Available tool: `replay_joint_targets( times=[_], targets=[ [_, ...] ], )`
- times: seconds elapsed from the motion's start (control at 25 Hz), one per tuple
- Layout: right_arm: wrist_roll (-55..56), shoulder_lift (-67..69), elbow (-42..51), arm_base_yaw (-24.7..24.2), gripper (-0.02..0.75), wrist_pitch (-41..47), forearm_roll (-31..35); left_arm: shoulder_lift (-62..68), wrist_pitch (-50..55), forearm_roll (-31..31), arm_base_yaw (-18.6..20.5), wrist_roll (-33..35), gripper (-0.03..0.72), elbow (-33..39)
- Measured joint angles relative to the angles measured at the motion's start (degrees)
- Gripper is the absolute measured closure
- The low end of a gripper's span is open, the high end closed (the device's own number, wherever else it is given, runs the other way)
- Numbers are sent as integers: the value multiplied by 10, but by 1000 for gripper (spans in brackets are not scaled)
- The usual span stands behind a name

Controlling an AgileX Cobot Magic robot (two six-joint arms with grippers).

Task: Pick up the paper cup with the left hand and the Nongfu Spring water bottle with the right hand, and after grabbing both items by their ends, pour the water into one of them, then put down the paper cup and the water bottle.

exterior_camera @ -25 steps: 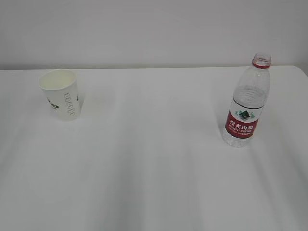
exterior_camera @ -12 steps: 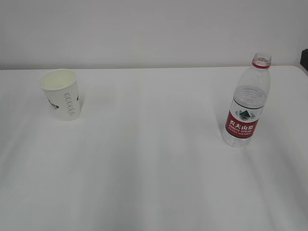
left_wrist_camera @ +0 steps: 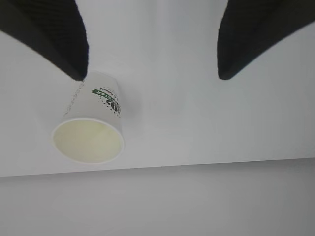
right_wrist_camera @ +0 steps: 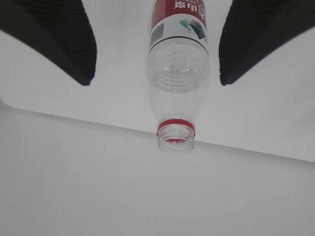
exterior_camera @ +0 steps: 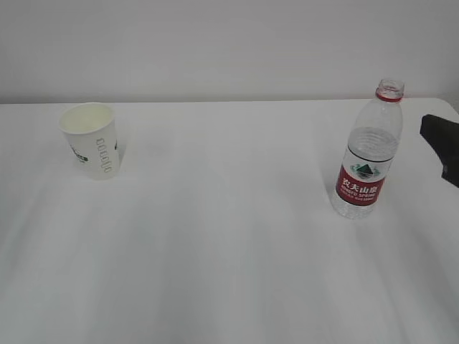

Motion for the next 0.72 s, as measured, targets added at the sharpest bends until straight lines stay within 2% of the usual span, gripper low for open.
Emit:
replay_joint_targets(
  times=[0.2,0.56,0.72],
  targets=[
    [5,39,43,0,148,-77,0,26,-100,-1,-17,0,101,42],
    [7,75,128,0,148,-200,0,108,-205,-15,-120,-15,101,107],
    [7,90,159,0,148,-257,0,146,-295,-16,-155,-32,101,168]
  ],
)
